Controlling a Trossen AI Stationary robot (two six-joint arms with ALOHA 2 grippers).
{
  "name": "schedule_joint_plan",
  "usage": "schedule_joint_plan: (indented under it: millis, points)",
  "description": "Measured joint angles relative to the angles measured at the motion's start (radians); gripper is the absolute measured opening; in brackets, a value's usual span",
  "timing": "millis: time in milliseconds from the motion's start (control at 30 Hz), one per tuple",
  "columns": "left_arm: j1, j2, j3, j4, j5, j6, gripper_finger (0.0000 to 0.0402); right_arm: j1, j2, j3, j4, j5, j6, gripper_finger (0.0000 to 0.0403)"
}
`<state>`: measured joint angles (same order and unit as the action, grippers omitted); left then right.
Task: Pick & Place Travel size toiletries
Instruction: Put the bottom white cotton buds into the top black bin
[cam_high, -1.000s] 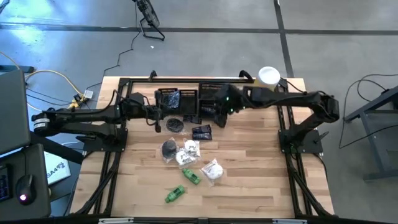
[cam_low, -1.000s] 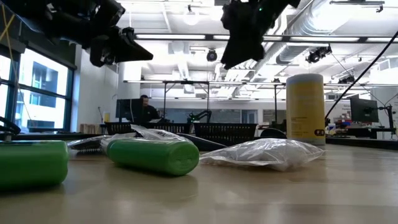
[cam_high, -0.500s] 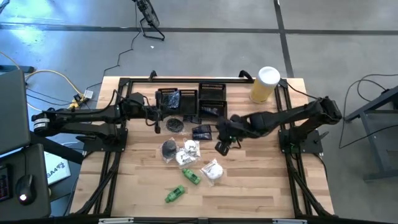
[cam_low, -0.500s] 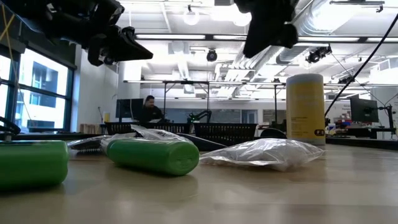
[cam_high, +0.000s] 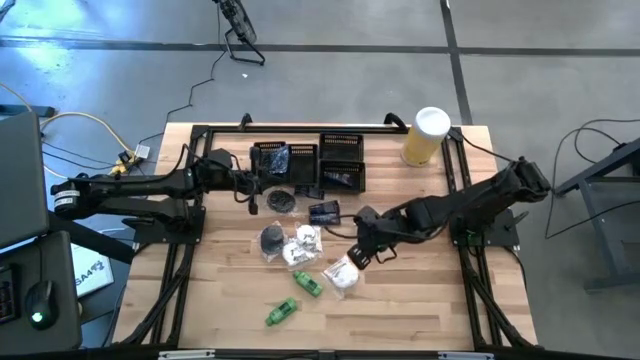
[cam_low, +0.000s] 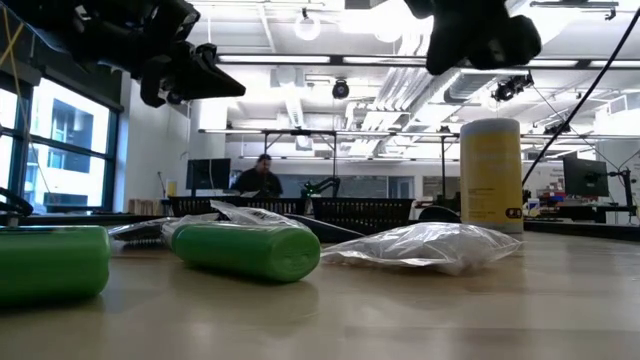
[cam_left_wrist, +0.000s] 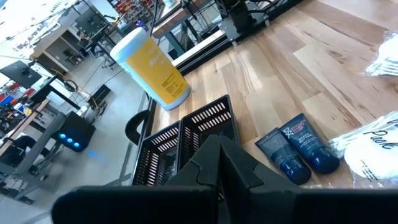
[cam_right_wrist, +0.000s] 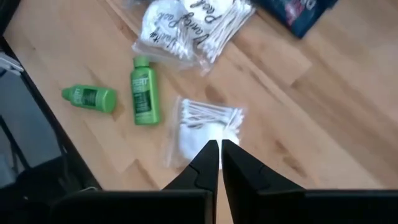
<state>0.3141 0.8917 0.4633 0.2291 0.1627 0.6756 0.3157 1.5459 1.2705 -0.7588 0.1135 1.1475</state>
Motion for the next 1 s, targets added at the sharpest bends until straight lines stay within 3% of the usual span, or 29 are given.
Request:
schedule_joint_plan:
  millis: [133, 333, 500, 600, 733, 900, 1000]
  points:
    - [0.000, 0.000, 0.000, 0.000, 0.000, 0.000, 0.0000, 0.023, 0.000, 0.000, -0.041, 0.016, 0.054, 0.0013]
    - [0.000, 0.000, 0.000, 0.000, 0.000, 0.011, 0.0000, 0.061, 0.000, 0.000, -0.110, -0.042, 0.167, 0.0013]
    - [0.000, 0.000, 0.000, 0.000, -0.001, 0.054, 0.0000, 0.083, 0.023, 0.000, -0.112, -0.011, 0.229, 0.0021]
    - [0.000, 0.000, 0.000, 0.001, -0.001, 0.054, 0.0000, 0.086, 0.053, 0.000, -0.105, -0.010, 0.217, 0.0033]
    - [0.000, 0.000, 0.000, -0.001, -0.001, 0.054, 0.0000, 0.079, 0.091, 0.000, -0.096, -0.128, 0.130, 0.0038]
    - [0.000, 0.000, 0.000, -0.012, -0.003, 0.054, 0.0000, 0.061, 0.141, 0.000, -0.110, -0.128, 0.155, 0.0041]
    - [0.000, 0.000, 0.000, -0.011, -0.013, 0.054, 0.0000, 0.058, 0.174, 0.000, -0.090, -0.162, 0.120, 0.0064]
